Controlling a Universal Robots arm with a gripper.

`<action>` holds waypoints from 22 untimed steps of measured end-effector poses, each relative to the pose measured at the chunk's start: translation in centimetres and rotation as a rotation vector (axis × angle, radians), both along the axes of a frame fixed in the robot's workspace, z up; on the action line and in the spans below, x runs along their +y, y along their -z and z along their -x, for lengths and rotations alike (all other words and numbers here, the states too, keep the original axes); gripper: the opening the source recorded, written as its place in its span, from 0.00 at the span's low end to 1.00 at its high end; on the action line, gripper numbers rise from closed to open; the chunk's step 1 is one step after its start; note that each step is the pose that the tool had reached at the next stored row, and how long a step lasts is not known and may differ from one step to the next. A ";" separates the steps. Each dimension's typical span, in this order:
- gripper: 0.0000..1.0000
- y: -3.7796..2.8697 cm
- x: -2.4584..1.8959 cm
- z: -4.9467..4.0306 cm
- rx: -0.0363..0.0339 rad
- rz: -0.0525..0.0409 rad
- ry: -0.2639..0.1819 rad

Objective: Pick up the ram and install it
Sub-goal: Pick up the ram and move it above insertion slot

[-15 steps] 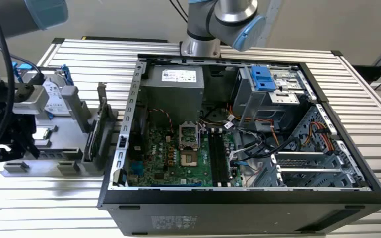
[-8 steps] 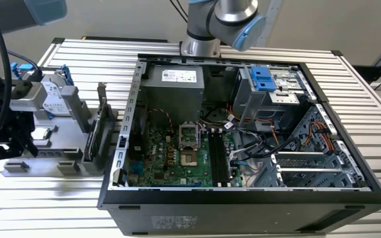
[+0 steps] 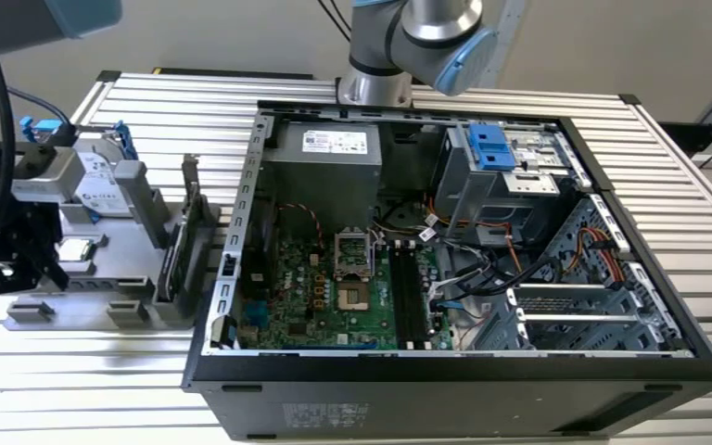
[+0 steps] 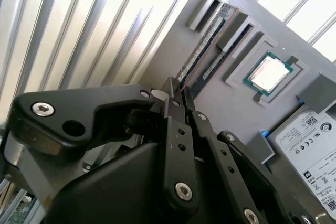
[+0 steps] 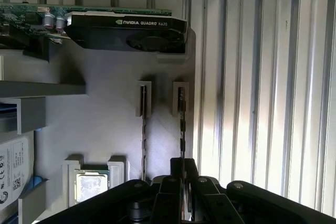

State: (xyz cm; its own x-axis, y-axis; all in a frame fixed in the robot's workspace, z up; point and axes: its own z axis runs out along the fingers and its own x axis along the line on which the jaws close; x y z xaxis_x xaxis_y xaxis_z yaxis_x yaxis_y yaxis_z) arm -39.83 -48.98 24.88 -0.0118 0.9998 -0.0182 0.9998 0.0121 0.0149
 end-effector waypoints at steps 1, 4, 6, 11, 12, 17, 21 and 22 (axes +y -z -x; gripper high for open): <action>0.00 -0.10 0.00 0.00 0.0000 0.0000 0.000; 0.00 -0.27 0.00 0.00 -0.0001 -0.0001 0.000; 0.00 -0.42 0.00 0.00 -0.0001 0.0000 0.000; 0.00 -0.59 0.00 0.00 -0.0002 -0.0001 0.000; 0.00 -0.61 0.00 0.00 -0.0001 0.0000 0.000; 0.00 -0.68 0.00 0.00 0.0001 0.0001 0.000; 0.00 -0.80 0.00 0.00 0.0000 0.0001 0.000; 0.00 -0.84 0.00 0.00 0.0000 0.0000 0.000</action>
